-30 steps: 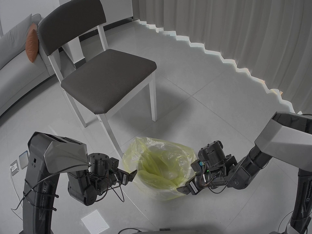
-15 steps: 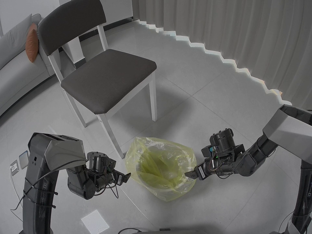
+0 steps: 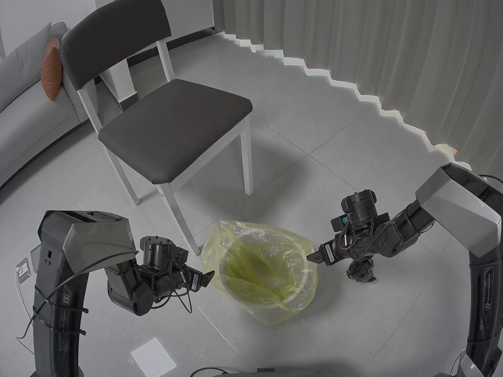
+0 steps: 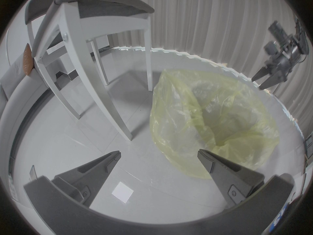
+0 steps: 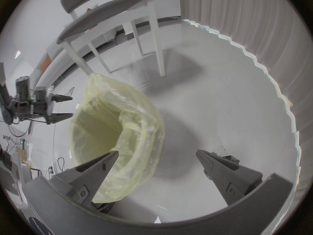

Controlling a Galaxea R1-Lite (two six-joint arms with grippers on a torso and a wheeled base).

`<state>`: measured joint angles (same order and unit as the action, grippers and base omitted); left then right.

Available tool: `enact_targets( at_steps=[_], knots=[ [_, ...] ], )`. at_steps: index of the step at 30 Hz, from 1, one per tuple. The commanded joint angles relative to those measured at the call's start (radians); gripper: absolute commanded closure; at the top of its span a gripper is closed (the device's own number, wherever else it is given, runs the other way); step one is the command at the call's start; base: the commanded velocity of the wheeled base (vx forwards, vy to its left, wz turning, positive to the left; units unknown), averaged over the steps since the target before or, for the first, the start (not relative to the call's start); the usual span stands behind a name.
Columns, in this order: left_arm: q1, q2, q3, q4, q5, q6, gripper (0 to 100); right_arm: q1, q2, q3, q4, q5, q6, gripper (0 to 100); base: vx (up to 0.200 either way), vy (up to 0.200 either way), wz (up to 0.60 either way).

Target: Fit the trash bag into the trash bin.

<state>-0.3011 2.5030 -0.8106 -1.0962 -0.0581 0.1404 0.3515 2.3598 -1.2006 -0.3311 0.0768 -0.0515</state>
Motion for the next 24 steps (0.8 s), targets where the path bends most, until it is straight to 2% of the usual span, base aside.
enact_targets(
  at_steps=[1,10,17,24],
  knots=[
    [0.043,-0.136,0.027,-0.010,-0.065,-0.059,0,-0.051,0.118,-0.155,0.089,-0.002,-0.005,0,0.000,0.000,0.00],
    [0.039,-0.069,-0.203,0.065,-0.042,-0.139,0,-0.062,0.230,-0.327,0.195,-0.012,-0.005,0,0.000,0.000,0.00],
    [0.025,0.027,-0.349,0.088,-0.028,-0.151,0,-0.062,0.253,-0.358,0.199,-0.015,-0.016,0,0.000,0.000,0.00],
    [0.002,0.109,-0.547,0.233,-0.028,-0.151,0,-0.055,0.240,-0.353,0.201,-0.015,-0.016,0,0.000,0.000,0.00]
  ],
)
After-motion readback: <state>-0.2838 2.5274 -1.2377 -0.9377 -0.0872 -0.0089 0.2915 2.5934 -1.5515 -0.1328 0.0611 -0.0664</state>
